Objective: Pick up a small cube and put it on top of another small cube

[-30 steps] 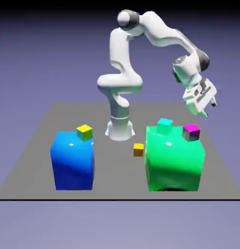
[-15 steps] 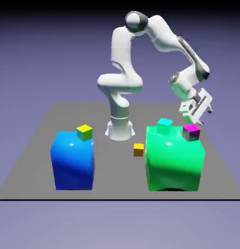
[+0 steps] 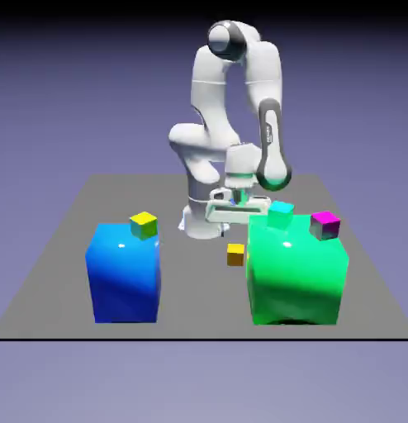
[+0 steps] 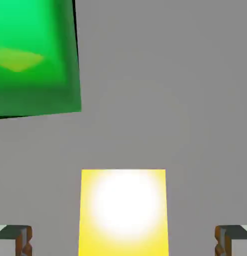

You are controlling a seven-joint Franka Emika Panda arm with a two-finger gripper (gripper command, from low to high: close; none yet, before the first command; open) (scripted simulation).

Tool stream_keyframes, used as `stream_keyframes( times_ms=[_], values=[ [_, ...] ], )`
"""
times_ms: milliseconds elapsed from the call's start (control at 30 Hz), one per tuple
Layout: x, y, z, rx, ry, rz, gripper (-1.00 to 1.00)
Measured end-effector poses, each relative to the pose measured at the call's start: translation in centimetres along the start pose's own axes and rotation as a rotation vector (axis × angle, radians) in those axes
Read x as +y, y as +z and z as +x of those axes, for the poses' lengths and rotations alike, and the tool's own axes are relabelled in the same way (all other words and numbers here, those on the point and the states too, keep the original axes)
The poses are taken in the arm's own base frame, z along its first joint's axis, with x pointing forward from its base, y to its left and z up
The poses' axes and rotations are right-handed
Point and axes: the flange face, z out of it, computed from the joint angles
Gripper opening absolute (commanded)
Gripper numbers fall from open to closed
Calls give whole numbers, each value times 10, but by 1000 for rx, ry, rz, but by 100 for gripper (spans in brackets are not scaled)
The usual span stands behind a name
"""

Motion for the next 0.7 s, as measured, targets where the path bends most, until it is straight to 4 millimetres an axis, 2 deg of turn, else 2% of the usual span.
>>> stream_keyframes(
  times_ms=[300, 567, 600, 700],
  values=[
    [-6, 25, -1, 14, -6, 38, 0],
    [10, 61, -4, -6, -4, -28, 0],
    [13, 64, -4, -10, -2, -38, -100],
    [9, 59, -4, -5, -4, -24, -100]
  ],
)
